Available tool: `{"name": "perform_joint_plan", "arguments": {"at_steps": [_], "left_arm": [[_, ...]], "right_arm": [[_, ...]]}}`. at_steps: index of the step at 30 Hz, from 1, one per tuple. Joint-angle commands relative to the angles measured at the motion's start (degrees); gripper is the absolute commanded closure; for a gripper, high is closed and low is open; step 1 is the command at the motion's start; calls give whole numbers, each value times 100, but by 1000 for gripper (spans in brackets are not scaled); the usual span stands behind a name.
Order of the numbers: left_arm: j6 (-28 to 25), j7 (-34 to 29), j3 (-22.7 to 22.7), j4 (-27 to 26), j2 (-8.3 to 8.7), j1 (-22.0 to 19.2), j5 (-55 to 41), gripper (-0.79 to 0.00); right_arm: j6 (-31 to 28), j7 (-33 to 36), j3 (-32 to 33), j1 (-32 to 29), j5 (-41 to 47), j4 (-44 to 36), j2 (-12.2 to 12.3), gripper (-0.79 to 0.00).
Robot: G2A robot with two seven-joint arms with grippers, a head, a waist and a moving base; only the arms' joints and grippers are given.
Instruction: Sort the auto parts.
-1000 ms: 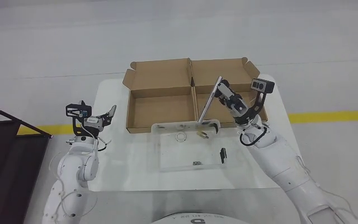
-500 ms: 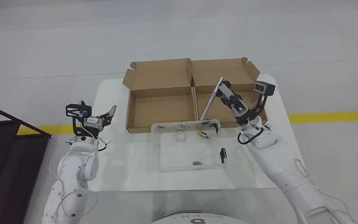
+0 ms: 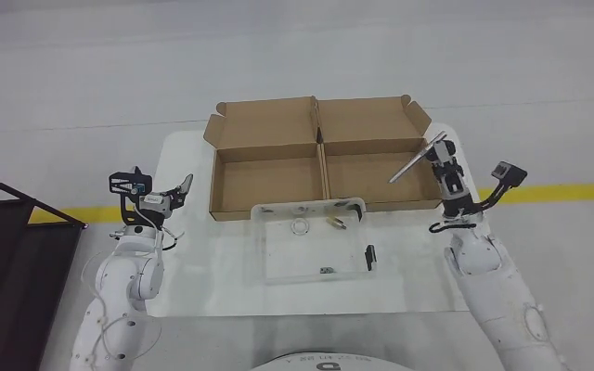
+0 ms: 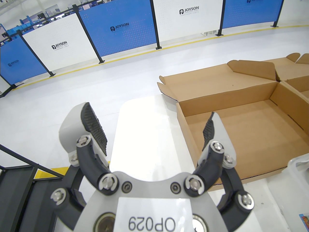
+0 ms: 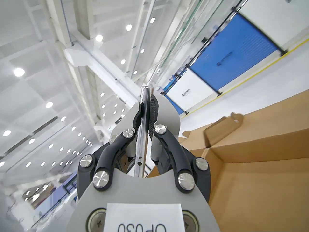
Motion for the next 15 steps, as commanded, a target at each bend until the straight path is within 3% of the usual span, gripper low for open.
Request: {"name": "perform_joint_plan", "arguments": {"at_steps": [1,7,15], "left_arm": [[0,0,0,0,0,0,0,-785],[0,0,0,0,0,0,0,-785],[0,0,0,0,0,0,0,-785]], "right_arm": [[466,26,134,-13,-185,105,9,0],[1663,815,-19,314,-535,592,4,0],[2579,1042,-317,633,-1228,768,-48,0]]}}
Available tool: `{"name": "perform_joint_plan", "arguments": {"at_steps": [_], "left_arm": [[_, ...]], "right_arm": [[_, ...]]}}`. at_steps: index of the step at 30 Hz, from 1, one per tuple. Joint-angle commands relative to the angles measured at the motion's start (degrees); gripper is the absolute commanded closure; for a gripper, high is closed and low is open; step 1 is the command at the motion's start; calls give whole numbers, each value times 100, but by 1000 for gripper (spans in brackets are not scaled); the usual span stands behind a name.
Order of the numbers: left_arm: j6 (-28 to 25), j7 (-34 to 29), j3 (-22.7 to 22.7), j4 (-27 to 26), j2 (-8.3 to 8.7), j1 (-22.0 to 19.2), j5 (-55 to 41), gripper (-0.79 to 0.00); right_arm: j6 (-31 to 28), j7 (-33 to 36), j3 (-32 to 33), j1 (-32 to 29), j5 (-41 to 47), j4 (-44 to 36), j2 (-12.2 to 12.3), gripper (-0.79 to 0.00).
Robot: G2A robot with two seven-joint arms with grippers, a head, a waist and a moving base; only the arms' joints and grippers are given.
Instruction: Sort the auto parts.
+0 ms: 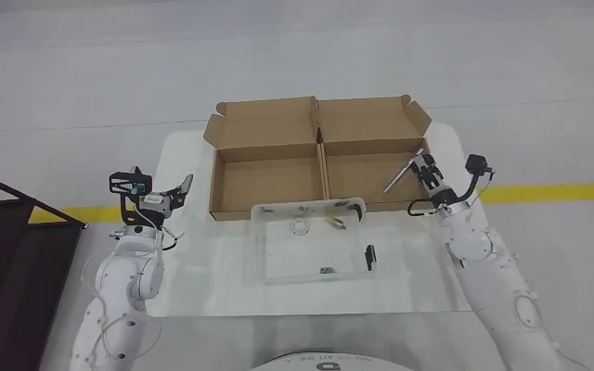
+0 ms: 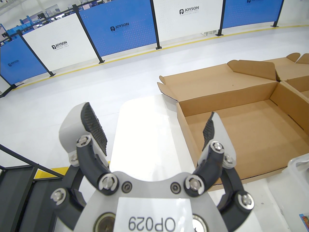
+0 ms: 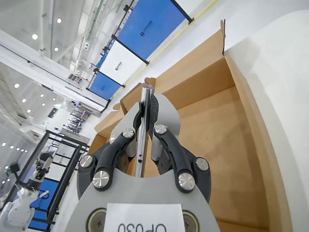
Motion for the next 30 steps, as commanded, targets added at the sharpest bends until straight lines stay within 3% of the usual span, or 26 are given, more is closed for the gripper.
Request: {"name": "perform_joint_plan", "arguments": {"at_steps": [1,8,10,12,14,22,25,27,28,30], "left_arm": [[0,0,0,0,0,0,0,-785],[0,0,0,0,0,0,0,-785],[0,0,0,0,0,0,0,-785],[0,0,0,0,0,0,0,-785],[0,0,0,0,0,0,0,-785],[0,0,0,0,0,0,0,-785],[0,0,0,0,0,0,0,-785],[0,0,0,0,0,0,0,-785],[0,0,0,0,0,0,0,-785],[0,0,0,0,0,0,0,-785]], "right_arm": [[116,64,-34,46,-62,-2,-9,0],[250,232,-58,92,-32,-24,-33,0],[260,325,-70,99,-7,-25,-38,-105],[291,371,-73,104,-6,-19,-42,-262],[316,400,-70,108,3,-22,-47,-302],[224,400,-24,45,44,-153,-62,-339],[-814,569,4,-65,412,-394,-56,-391],[-1820,838,41,-160,829,-543,-37,-517],[-2191,973,83,-203,955,-570,-21,-545],[-2788,1266,116,-263,1074,-726,11,-551]]}}
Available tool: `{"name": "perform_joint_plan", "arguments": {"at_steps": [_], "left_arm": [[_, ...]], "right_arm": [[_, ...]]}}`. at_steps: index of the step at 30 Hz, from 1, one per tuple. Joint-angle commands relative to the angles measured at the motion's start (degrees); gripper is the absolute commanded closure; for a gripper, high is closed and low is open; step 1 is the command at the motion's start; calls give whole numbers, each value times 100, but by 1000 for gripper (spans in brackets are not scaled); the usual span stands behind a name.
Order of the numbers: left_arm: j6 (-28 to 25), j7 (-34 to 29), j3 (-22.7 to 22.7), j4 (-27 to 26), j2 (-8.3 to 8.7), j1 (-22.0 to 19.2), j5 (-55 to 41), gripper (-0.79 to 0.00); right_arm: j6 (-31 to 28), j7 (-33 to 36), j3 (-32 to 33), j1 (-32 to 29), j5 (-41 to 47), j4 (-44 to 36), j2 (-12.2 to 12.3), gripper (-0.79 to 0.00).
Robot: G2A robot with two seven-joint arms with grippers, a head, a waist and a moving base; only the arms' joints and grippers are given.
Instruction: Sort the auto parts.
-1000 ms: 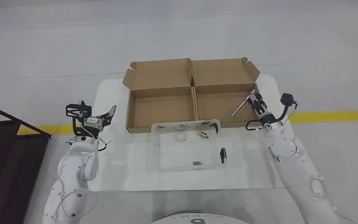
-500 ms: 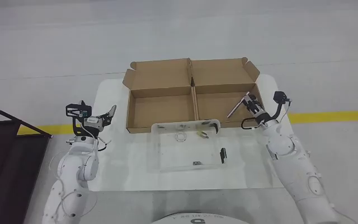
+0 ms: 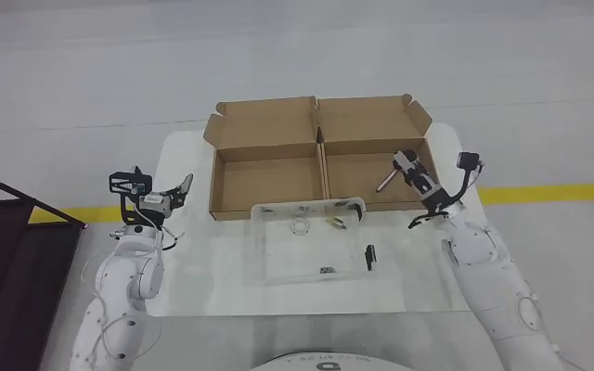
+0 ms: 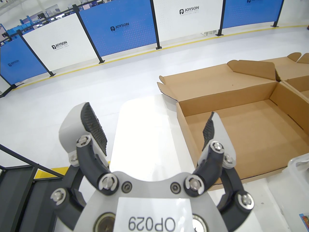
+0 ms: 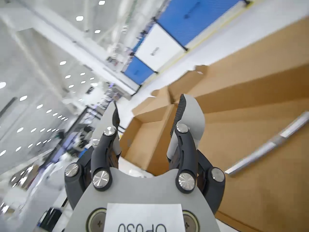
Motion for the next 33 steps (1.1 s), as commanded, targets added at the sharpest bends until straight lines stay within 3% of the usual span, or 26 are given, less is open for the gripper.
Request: {"name": "perform_joint_plan", "arguments": {"at_steps": [1,4,7,8,9,20,25,29,33], "left_arm": [[0,0,0,0,0,0,0,-785],[0,0,0,0,0,0,0,-785],[0,0,0,0,0,0,0,-785],[0,0,0,0,0,0,0,-785],[0,0,0,0,0,0,0,-785],[0,0,0,0,0,0,0,-785],[0,0,0,0,0,0,0,-785],[0,0,0,0,0,0,0,-785],[0,0,0,0,0,0,0,-785]], "right_arm": [[-693,313,10,-57,133,-157,30,-542],[-1204,838,-63,-105,306,-394,79,-471],[-1302,1358,-168,-84,339,-580,128,-493],[-1296,1472,-190,-73,315,-628,141,-579],[-1316,1584,-230,-66,276,-700,151,-785],[-1304,1632,-217,-58,243,-772,171,-785],[-809,1834,-348,-104,-482,-1088,179,-785],[-293,2474,-402,-211,-1001,-1306,244,-748],[219,2884,-384,-347,-1378,-1579,300,-785]]}}
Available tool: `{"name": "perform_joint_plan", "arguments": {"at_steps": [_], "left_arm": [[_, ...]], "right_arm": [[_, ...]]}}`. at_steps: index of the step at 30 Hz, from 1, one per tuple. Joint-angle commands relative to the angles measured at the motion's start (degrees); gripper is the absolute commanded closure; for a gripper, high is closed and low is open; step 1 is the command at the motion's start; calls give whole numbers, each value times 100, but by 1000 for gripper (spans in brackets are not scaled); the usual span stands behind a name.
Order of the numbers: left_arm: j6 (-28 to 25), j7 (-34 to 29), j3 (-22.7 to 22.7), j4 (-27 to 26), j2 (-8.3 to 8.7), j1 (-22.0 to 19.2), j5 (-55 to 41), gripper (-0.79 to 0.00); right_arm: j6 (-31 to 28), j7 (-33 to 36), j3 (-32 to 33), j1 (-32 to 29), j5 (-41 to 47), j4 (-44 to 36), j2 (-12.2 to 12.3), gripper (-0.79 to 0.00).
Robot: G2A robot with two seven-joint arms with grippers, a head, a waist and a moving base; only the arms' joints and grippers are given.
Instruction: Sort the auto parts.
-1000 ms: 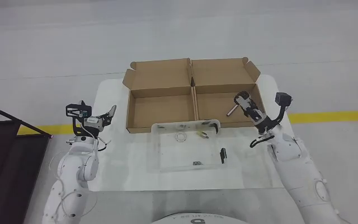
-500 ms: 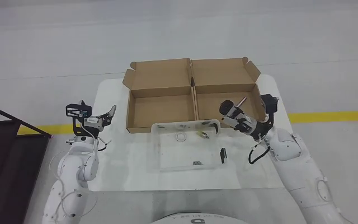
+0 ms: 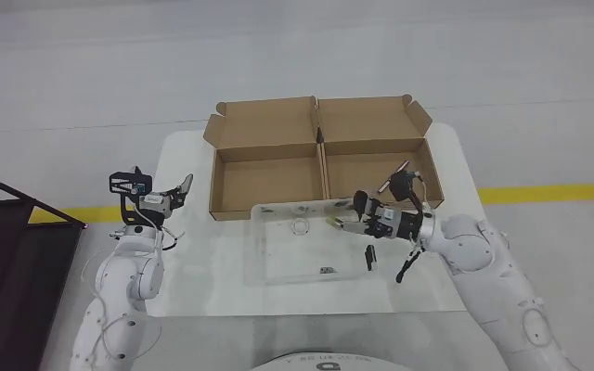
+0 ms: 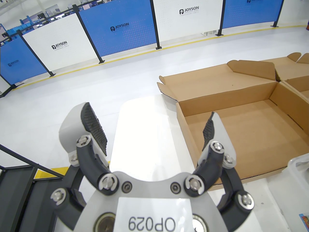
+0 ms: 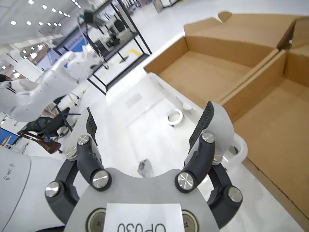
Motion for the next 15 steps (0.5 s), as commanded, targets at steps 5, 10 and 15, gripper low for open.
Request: {"name": "perform_joint_plan", "arguments": {"at_steps": [5,10,15], "left_arm": [[0,0,0,0,0,0,0,-785],[0,0,0,0,0,0,0,-785],[0,0,0,0,0,0,0,-785]], "right_arm": [[368,438,-25,-175,-149,-312,67,-760],[794,603,-344,-43,-533,-324,63,-720],[1179,460,-615,179,-859,-133,34,-711]]}}
